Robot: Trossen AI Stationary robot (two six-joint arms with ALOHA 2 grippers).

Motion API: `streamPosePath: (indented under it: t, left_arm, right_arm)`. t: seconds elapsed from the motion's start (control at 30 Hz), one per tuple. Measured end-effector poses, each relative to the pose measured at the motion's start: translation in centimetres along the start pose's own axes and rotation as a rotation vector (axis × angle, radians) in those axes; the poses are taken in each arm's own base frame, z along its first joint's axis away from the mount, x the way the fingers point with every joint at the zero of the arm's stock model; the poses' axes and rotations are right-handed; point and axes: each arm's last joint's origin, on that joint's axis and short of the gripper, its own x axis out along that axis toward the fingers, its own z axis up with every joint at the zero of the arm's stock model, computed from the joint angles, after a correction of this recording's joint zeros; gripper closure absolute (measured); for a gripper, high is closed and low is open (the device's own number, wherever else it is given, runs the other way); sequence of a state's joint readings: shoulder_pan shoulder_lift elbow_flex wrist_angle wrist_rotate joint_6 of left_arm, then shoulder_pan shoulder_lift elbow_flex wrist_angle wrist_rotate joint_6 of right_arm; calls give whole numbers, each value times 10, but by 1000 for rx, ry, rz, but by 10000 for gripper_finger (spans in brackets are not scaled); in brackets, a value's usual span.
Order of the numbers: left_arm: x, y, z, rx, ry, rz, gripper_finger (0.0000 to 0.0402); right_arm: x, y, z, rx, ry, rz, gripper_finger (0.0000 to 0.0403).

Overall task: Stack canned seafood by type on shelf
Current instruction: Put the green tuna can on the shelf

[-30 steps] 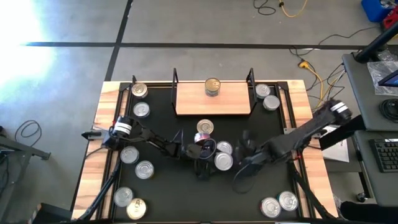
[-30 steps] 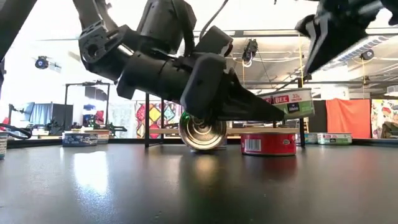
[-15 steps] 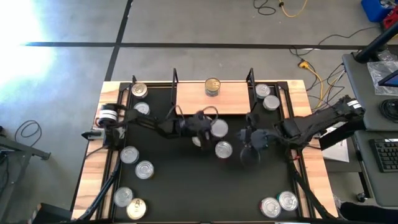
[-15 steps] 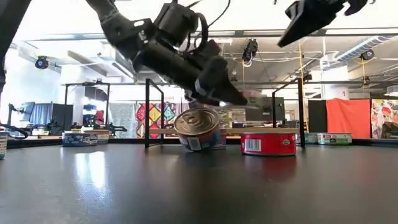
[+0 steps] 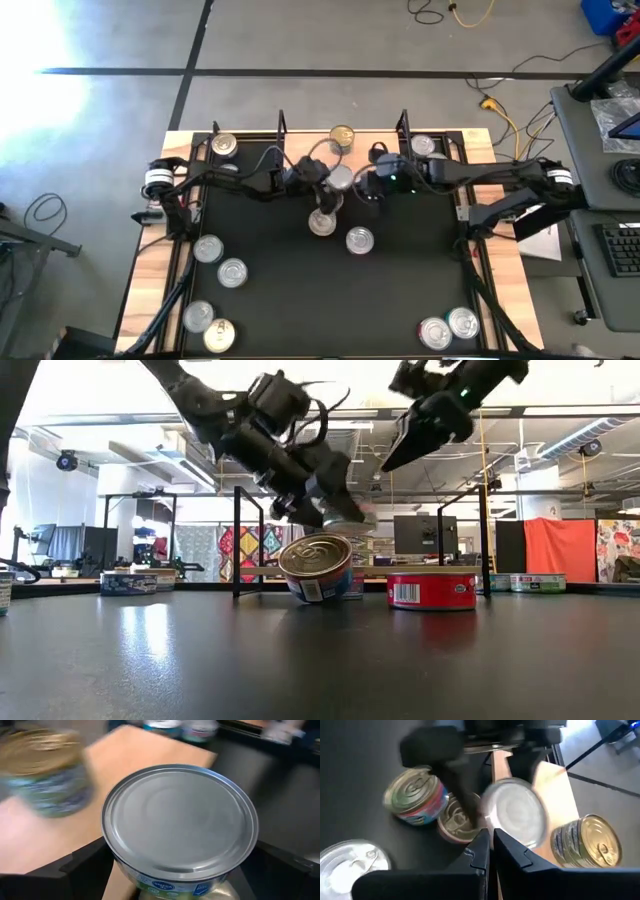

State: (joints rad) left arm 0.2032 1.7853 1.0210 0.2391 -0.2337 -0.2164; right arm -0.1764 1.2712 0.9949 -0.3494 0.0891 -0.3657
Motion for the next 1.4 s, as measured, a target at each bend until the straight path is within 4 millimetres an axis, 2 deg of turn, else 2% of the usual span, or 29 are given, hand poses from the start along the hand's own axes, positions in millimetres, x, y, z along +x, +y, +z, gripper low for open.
streamPosePath:
  t: [0.1, 0.3, 0.47, 0.6, 1.03, 1.4]
  left_arm:
    - [6, 10, -2, -26, 5, 40, 39]
    - [24, 16, -12, -29, 28, 123, 38]
    - [37, 13, -13, -9, 41, 128, 22]
    - [43, 11, -8, 38, 35, 126, 9]
    - [46, 12, -9, 107, 54, 130, 4]
    - [42, 9, -10, 153, 112, 168, 4]
  right_arm:
    - [17, -5, -5, 19, 31, 1, 385]
    - [46, -12, -9, 66, 26, -48, 385]
    - [55, -29, -8, 134, -41, -138, 385]
    - [62, -40, -17, 162, -14, -159, 385]
    - [105, -54, -46, 283, 40, -113, 385]
    - [113, -58, -58, 348, 102, -125, 385]
